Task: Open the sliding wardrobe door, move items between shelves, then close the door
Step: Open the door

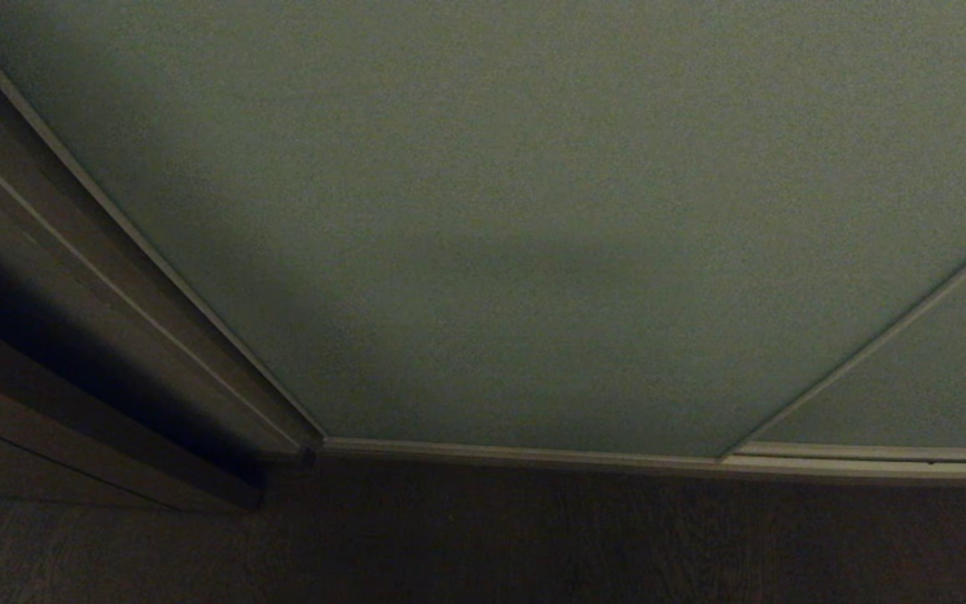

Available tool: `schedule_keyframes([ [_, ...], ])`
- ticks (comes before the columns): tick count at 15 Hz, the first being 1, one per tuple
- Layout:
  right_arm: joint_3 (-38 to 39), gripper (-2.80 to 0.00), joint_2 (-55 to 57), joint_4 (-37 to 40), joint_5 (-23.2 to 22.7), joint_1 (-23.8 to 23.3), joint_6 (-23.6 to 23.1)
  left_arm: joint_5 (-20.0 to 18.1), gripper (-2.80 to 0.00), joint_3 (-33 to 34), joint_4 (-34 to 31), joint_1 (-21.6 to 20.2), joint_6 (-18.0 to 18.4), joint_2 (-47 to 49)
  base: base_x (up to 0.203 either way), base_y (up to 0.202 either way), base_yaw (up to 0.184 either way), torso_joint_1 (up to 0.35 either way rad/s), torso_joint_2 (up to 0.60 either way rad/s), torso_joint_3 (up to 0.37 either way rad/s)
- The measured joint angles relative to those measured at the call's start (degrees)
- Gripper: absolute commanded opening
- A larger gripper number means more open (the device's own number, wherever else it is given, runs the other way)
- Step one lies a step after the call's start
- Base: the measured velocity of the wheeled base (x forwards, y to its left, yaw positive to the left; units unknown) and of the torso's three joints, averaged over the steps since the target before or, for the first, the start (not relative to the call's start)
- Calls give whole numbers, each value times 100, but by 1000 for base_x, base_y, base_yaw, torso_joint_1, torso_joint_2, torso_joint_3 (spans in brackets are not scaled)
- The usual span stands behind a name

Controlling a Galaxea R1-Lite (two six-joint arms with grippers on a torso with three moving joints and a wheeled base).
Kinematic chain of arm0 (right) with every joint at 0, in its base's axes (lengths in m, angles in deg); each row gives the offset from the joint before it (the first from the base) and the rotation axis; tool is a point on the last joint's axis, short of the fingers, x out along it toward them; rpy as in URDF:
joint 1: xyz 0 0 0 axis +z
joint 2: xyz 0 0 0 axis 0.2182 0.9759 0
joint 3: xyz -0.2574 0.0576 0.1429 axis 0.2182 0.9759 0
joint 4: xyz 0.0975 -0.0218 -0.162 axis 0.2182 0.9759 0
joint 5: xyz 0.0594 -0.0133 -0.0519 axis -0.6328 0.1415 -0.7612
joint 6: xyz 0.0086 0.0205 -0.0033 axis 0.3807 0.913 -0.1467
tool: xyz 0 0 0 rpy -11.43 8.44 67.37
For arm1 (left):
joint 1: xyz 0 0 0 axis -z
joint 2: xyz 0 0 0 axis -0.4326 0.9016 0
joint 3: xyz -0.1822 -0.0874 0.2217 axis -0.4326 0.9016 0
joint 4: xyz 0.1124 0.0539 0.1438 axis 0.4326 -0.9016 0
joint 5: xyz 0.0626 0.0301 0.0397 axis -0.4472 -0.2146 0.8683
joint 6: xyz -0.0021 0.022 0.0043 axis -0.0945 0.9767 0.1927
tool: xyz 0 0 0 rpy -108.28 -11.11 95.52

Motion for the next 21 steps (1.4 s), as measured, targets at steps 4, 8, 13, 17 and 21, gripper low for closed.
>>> schedule_keyframes([
  [4,0,-280,0,2,2,0,-2,-256,-280,-118,-77,20,-11,223,0,0,0,0,0,0],
  [8,0,-280,0,0,2,-2,-5,-256,-280,-300,-90,34,-10,430,0,0,0,0,0,0],
  [13,0,-280,0,0,0,-2,0,-262,-280,-578,-166,85,-9,679,0,0,0,0,0,0],
  [17,0,-280,0,0,-1,0,0,-320,-280,-777,-295,207,0,818,0,0,0,0,0,0],
  [21,0,-280,0,0,2,0,-2,-328,-280,-796,-423,387,-6,796,0,0,0,0,0,0],
])
